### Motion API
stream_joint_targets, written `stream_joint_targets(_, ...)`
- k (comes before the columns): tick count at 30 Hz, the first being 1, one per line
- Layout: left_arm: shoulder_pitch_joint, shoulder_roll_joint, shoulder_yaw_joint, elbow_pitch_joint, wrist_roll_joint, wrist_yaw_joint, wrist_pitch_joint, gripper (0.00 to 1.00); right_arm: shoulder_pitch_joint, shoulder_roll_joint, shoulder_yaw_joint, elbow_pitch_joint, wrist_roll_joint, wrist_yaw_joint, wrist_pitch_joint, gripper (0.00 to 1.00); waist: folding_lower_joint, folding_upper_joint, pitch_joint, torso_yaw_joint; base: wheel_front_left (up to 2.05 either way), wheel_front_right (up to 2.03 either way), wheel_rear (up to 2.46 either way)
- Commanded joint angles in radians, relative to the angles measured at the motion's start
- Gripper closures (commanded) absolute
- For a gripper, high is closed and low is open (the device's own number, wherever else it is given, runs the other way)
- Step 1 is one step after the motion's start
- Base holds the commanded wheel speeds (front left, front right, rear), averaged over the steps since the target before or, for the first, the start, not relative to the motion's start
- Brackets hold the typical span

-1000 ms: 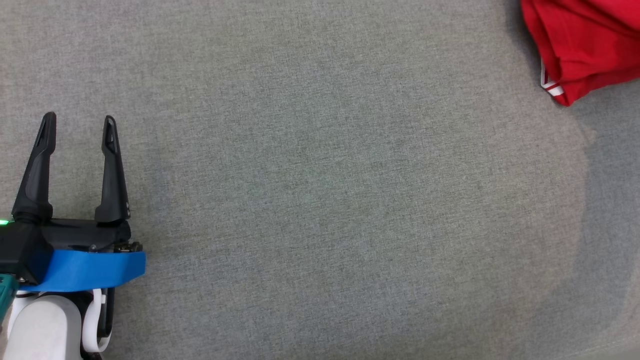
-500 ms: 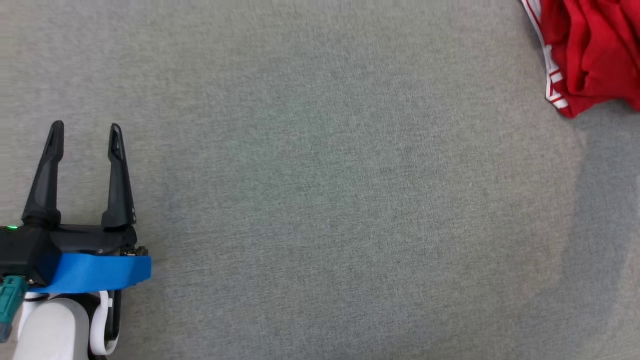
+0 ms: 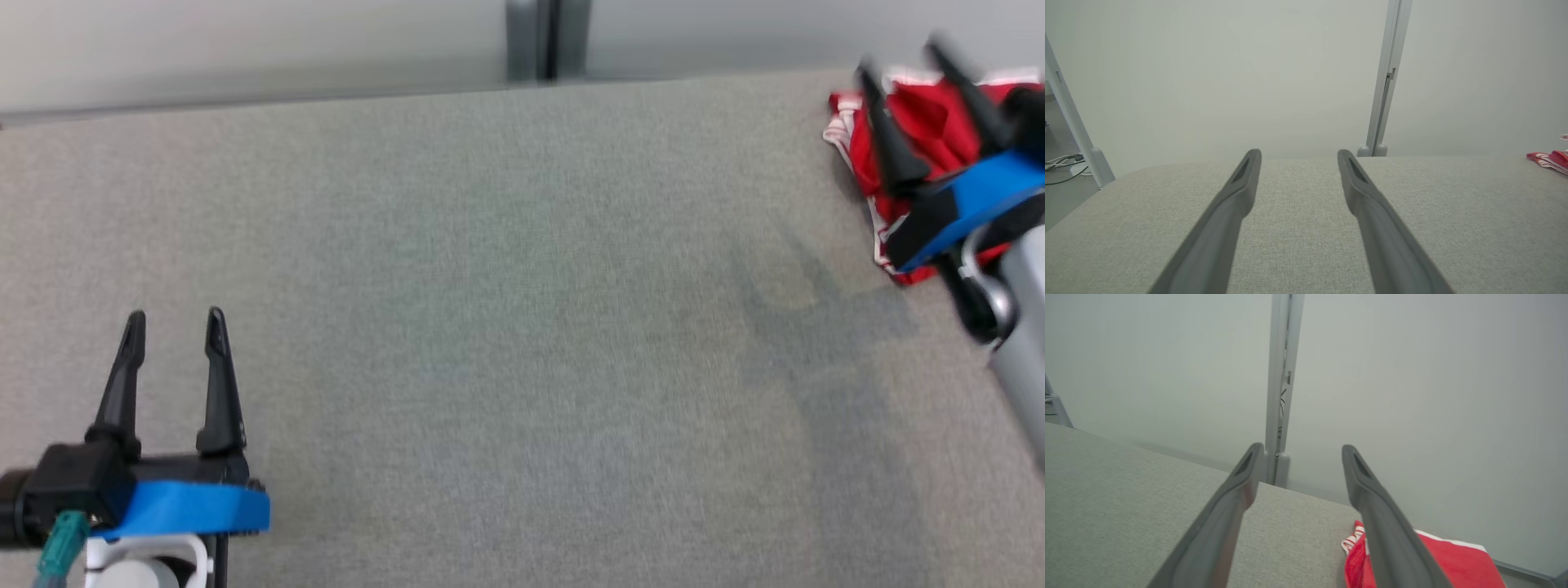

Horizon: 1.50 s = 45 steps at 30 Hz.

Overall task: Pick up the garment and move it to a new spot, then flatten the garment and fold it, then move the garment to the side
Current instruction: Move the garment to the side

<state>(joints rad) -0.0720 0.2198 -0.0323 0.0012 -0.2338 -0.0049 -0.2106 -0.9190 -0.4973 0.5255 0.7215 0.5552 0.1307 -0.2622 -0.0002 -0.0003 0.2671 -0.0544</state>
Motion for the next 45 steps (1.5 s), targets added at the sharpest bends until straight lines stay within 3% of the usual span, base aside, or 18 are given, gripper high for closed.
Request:
stream_joint_targets(1, 0.018, 0.003, 0.004, 0.011, -0.005, 0.004, -0.004, 0.00, 0.068, 0.025, -0.031, -0.042, -0.026, 0.000, -0.003, 0.00, 0.0002, 0.0003, -0.034, -0.003, 0.00, 0.00, 0.00)
stream_joint_targets(11, 0.099, -0.010, 0.001, 0.063, -0.034, 0.007, 0.001, 0.00, 0.505, 0.164, -0.258, -0.245, -0.126, 0.000, -0.003, 0.00, 0.0002, 0.0003, -0.175, 0.039, 0.00, 0.00, 0.00)
stream_joint_targets(23, 0.153, -0.015, -0.003, 0.126, -0.065, 0.011, 0.019, 0.00, 0.832, 0.266, -0.478, -0.407, -0.236, 0.000, 0.000, 0.00, 0.0002, 0.0003, -0.278, 0.051, 0.00, 0.00, 0.00)
stream_joint_targets(31, 0.165, -0.010, 0.001, 0.135, -0.075, 0.017, 0.022, 0.00, 0.934, 0.317, -0.562, -0.511, -0.284, 0.000, 0.041, 0.00, 0.0002, 0.0003, -0.291, 0.047, 0.00, 0.00, 0.00)
stream_joint_targets(45, 0.138, 0.001, -0.008, 0.146, -0.090, 0.009, 0.018, 0.00, 0.963, 0.345, -0.585, -0.581, -0.308, 0.000, 0.081, 0.00, 0.0002, 0.0003, -0.283, 0.049, 0.00, 0.00, 0.00)
